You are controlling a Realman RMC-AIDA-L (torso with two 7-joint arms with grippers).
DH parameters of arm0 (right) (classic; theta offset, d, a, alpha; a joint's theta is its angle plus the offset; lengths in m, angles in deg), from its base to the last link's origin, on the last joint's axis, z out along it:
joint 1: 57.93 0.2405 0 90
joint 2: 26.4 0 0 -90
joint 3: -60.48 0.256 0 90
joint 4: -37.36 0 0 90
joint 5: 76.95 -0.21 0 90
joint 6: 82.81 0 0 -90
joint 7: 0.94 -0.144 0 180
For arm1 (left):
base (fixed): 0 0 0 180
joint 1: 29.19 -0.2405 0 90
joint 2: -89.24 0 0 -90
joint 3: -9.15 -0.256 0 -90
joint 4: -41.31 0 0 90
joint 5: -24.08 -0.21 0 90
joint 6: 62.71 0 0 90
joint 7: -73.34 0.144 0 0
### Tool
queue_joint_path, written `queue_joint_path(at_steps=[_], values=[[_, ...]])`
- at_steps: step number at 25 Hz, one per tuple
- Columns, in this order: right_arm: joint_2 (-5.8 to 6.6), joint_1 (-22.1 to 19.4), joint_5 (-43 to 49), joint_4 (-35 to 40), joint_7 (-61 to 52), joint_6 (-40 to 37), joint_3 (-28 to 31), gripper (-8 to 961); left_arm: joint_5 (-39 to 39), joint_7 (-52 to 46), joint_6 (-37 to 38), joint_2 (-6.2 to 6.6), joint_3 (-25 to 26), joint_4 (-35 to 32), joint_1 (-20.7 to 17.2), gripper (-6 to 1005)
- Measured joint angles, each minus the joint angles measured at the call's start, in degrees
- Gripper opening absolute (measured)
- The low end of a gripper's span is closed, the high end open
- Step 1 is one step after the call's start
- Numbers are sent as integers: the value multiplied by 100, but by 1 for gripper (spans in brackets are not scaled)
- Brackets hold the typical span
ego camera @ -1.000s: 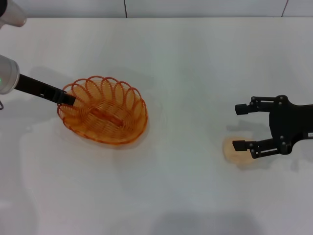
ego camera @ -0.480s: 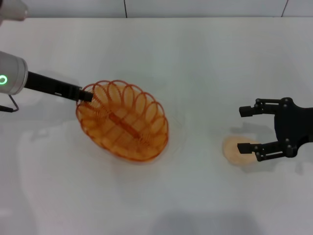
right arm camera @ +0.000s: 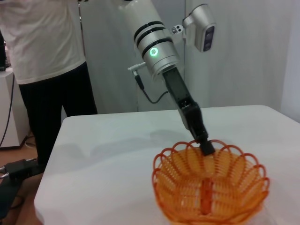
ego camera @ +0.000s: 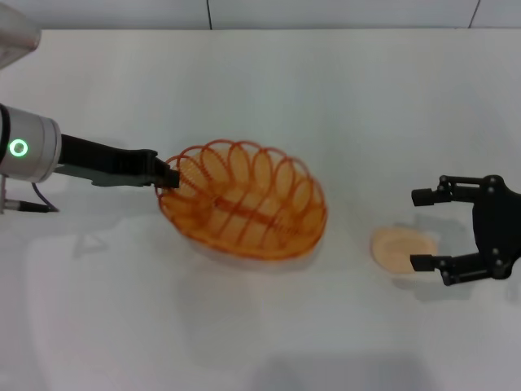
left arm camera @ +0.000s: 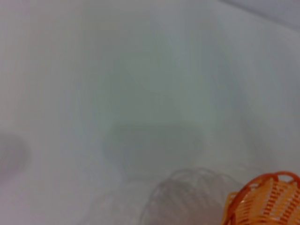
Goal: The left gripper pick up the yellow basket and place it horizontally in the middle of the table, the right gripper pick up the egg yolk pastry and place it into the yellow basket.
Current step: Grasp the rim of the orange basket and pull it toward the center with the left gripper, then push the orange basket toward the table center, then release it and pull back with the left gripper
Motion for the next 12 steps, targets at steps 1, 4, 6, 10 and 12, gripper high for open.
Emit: queue_joint_path(at_steps=[1,4,6,10,12], values=[[3,-31,0,1,66,-25,0,841,143,-125,-36,-1,-44,-5,-60,83],[9,-71,0,1,155,-58,2,841,512,-478,-261,-7,-103,-32,-275,83],[22,-117,0,10,216,-123,15,840,574,-722,-470,-9,-221,-60,-397,83],[37,-184,0,45,304,-229,78,840,599,-1120,-860,-10,-646,-67,-537,82],[37,-192,1,49,329,-253,84,840,605,-1200,-935,-11,-799,-53,-543,82]])
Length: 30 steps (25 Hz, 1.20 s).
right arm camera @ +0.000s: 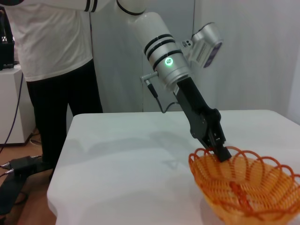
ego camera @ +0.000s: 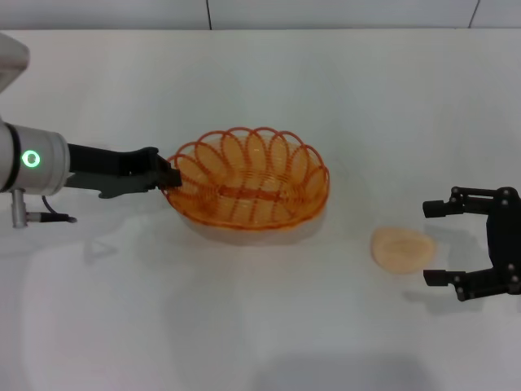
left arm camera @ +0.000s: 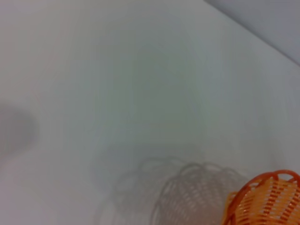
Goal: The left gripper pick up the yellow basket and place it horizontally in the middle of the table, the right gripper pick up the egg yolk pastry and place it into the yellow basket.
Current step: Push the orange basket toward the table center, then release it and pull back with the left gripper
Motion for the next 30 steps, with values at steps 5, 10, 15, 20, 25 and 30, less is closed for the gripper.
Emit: queue_joint_path(at_steps=[5,10,15,20,25,30], values=[[25,-18,9,0,15,-23,-2,840,277,-54,-209,-1,-356,39,-7,81],[38,-55,17,0,22,-32,-5,840,504,-21,-277,13,-435,117,-14,85],[43,-81,11,5,62,-33,24,840,496,-24,-289,27,-439,296,37,96],[42,-87,11,6,92,-41,54,840,498,-15,-298,35,-426,466,101,135],[45,-89,11,-1,94,-41,57,840,537,35,-319,36,-401,478,81,283],[43,-88,6,-10,95,-36,65,840,471,127,-267,43,-436,479,107,433]])
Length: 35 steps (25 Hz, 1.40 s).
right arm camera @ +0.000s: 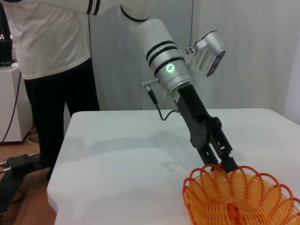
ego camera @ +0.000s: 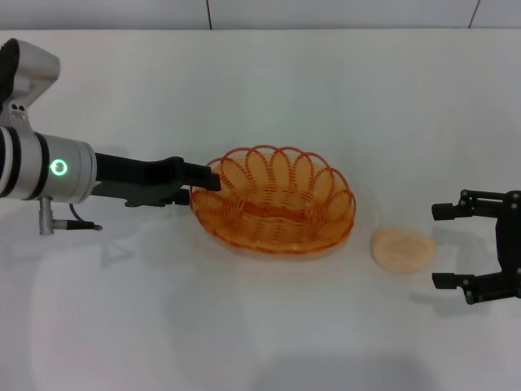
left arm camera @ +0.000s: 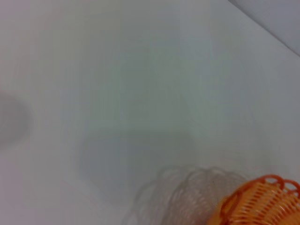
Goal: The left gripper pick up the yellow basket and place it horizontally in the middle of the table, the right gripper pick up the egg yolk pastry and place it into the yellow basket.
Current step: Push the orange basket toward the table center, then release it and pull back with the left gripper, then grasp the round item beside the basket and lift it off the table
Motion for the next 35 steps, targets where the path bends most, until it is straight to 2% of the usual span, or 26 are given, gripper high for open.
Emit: queue_joint_path(at_steps=[3,8,11,13,17,21,24,25,29,33,35], values=[[-2,0,-2,-2,-8,22,0,840,-23,92,39,16,18,-47,7,523],[-3,0,-3,-4,-42,37,7,839,-25,378,114,92,49,-185,-26,757],[-7,-2,0,-4,-50,29,91,839,17,830,292,146,138,-344,-45,784],[-8,-6,10,-4,-59,16,139,839,60,1343,525,140,387,-417,-51,802],[-7,-9,19,9,-125,12,159,839,500,2815,1243,116,1119,-419,-115,812],[-2,-9,32,15,-201,28,229,839,953,4513,1777,133,1644,-415,-372,813],[11,1,59,15,-294,52,238,839,1142,5601,1975,177,1755,-387,-603,813],[14,6,65,15,-325,56,238,839,1142,5601,1975,177,1755,-387,-603,814],[29,0,75,15,-378,162,238,839,1060,6773,2547,228,1745,-381,-730,814],[-5,-6,184,14,-517,402,201,839,1042,7754,2683,130,1990,-309,-882,814],[-15,22,256,15,-632,468,171,839,1031,8006,2670,145,2193,-310,-924,814]])
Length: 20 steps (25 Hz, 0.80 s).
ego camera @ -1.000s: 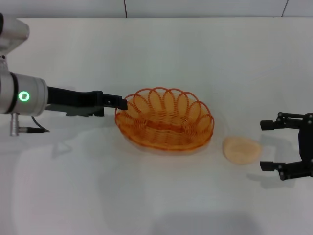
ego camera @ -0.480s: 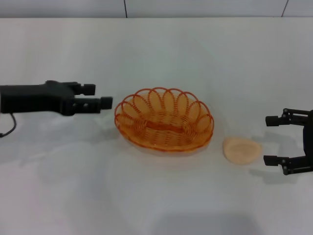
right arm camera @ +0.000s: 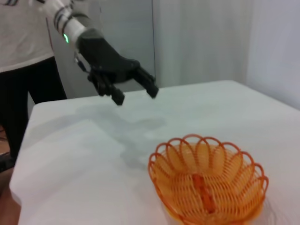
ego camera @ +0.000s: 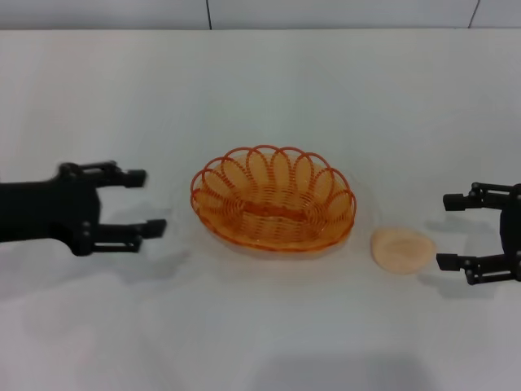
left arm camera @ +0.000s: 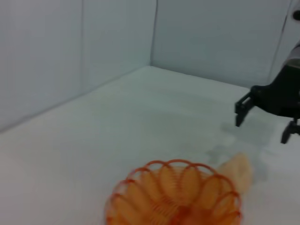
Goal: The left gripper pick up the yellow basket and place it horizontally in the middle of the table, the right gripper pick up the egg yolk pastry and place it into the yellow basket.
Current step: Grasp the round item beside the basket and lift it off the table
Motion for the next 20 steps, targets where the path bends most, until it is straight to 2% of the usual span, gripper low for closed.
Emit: queue_joint_path(at_steps=[3,7,13,16,20], values=[[-12,24,50,10,-144,146,-61,839,-1,230,5,84,382,38,-4,814],[-37,26,55,12,-190,378,-198,839,-2,475,5,104,678,159,-24,814],[-51,42,50,17,-286,789,-651,838,-137,525,-20,-28,678,154,-78,813],[-59,62,7,6,-310,1021,-946,838,-159,525,-8,-48,672,151,-75,813],[-104,166,-7,-119,-312,1220,-1057,838,-148,525,-10,-57,681,150,-64,813]])
